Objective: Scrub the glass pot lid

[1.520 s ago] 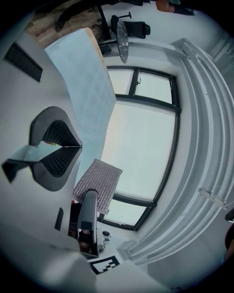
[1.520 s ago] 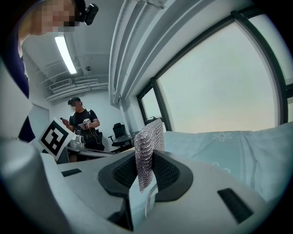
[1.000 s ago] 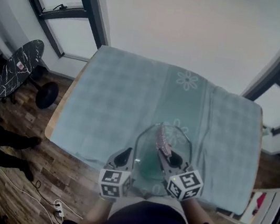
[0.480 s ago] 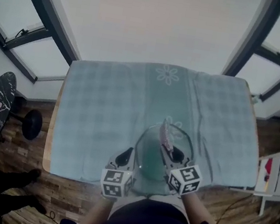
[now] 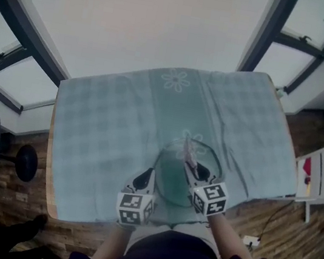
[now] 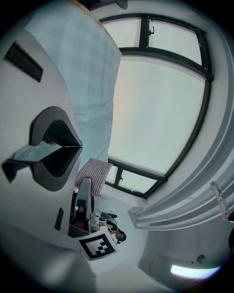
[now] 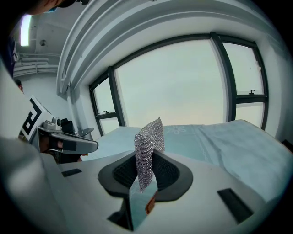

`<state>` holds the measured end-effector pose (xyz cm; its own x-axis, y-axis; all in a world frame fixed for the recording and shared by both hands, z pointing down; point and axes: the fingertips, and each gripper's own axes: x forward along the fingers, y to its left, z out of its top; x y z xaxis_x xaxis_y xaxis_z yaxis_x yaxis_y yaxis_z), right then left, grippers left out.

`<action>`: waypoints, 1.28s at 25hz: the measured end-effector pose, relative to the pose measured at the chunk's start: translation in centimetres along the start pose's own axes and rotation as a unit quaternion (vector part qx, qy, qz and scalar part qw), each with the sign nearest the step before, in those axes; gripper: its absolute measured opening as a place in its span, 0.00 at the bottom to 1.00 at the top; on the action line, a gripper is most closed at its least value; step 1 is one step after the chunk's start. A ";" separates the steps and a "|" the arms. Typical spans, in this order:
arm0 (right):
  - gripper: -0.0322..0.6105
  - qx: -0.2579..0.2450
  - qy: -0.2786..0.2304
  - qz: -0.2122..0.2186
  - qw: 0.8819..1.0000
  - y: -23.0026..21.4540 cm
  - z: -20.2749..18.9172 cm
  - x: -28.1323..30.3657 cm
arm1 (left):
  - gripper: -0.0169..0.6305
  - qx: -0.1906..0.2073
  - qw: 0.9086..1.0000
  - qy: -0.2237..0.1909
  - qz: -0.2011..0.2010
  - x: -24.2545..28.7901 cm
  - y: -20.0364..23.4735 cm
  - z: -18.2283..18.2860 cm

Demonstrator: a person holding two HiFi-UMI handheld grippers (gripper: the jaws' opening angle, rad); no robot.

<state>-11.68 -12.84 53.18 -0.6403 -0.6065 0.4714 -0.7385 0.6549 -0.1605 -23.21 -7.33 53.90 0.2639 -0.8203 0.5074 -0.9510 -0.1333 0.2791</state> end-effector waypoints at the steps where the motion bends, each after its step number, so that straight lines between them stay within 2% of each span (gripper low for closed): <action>1: 0.18 0.000 0.003 -0.007 1.000 -0.2 -0.2 0.3 | 0.03 0.002 1.000 0.002 -0.006 0.3 0.1 -0.1; 15: 0.18 -0.022 0.062 -0.074 0.995 -2.2 -2.9 4.7 | 0.03 0.013 0.998 0.037 -0.056 3.2 0.7 -0.5; 22: 0.18 -0.026 0.097 -0.086 0.991 -2.7 -4.5 6.3 | 0.03 0.017 0.997 0.048 -0.066 4.1 1.3 -0.8; 28: 0.18 -0.049 0.122 -0.096 0.987 -3.2 -5.2 7.2 | 0.03 0.010 0.997 0.048 -0.067 4.6 2.0 -0.3; 32: 0.18 -0.048 0.126 -0.109 0.985 -3.6 -5.5 7.5 | 0.03 0.005 0.997 0.051 -0.065 5.0 2.4 -0.4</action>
<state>-12.73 -17.28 62.04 -0.3876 -0.6145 0.6871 -0.8210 0.5691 0.0458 -24.12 -11.51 57.46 0.4000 -0.7349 0.5477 -0.9090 -0.2416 0.3397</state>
